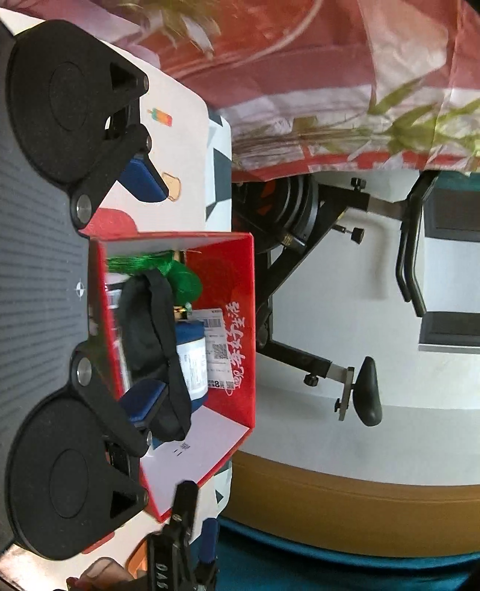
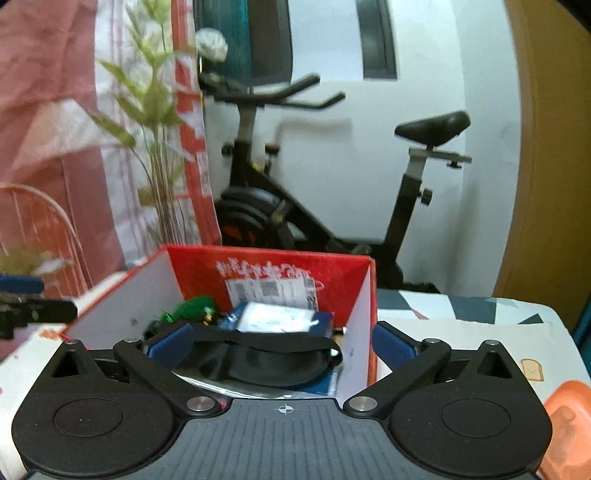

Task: Organize soft objects
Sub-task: 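Withdraw the right tool and move it to the black glove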

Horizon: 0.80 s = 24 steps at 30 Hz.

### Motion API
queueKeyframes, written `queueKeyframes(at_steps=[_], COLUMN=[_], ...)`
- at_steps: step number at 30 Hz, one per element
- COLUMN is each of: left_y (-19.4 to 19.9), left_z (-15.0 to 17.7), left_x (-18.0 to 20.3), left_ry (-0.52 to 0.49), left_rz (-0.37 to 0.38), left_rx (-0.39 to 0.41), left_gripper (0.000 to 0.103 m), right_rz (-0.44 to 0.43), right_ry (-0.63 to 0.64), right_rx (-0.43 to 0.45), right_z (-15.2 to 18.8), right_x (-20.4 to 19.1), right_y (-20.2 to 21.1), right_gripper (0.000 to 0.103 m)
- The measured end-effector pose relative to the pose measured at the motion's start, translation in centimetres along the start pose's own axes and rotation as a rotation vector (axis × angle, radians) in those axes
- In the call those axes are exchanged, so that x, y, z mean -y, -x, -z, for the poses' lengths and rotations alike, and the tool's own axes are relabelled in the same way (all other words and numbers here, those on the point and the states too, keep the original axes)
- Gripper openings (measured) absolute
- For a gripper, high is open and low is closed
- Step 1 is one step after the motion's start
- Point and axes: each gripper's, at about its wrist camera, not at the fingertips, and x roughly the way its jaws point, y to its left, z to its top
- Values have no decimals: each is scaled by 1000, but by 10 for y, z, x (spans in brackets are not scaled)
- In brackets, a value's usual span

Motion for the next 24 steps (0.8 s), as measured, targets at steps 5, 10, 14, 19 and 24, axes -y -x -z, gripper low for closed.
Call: queueKeyframes(at_steps=[5, 10, 14, 19, 24], left_y=[11, 20, 20, 15, 11], left_z=[24, 45, 61, 81, 93], left_x=[-6, -8, -6, -6, -5], left_ry=[65, 81, 96, 174, 160], left_rz=[0, -27, -23, 24, 17], left_rx=[-38, -53, -75, -109, -135], left_gripper=[103, 103, 103, 100, 95], right_rz=[3, 9, -4, -14, -42], right_ry=[-91, -174, -211, -241, -247], right_rx=[43, 4, -42, -120, -171], right_z=[18, 48, 76, 107, 121], right_x=[-4, -8, -12, -16, -24], right_y=[26, 37, 40, 36, 30], right_gripper=[103, 103, 103, 102, 99])
